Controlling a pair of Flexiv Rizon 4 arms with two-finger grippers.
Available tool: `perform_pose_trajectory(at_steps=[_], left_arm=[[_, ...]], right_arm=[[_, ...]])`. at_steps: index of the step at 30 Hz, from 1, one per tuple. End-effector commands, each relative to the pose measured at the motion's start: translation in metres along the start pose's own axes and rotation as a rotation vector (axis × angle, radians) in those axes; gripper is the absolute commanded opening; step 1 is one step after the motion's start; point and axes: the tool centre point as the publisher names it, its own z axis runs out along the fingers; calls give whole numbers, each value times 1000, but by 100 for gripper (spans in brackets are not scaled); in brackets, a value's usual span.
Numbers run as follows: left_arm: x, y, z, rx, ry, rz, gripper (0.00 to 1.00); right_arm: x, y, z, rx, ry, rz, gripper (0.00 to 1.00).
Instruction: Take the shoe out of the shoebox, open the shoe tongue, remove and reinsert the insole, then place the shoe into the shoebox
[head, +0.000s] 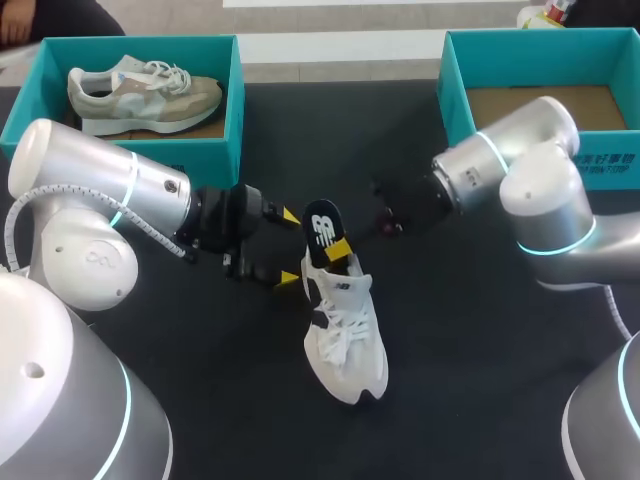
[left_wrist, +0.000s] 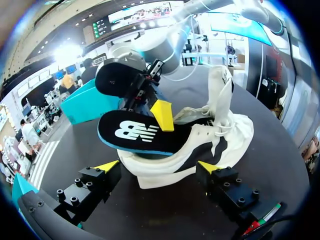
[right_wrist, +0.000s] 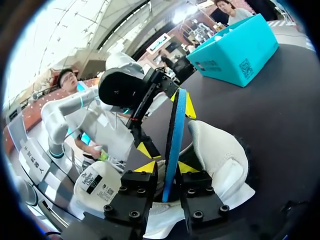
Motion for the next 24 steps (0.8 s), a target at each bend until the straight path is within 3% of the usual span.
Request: perform_pose_trajectory(at_steps=[1, 16, 24], left_arm=[[0, -1, 1, -4, 2, 0, 100], [0, -1, 1, -4, 2, 0, 100], [0, -1, 1, -4, 2, 0, 100]], right_arm=[[-3, 2, 4, 8, 3, 0, 24], [-6, 6, 0, 18, -8, -13, 24], [3, 8, -2, 14, -24, -24, 25]])
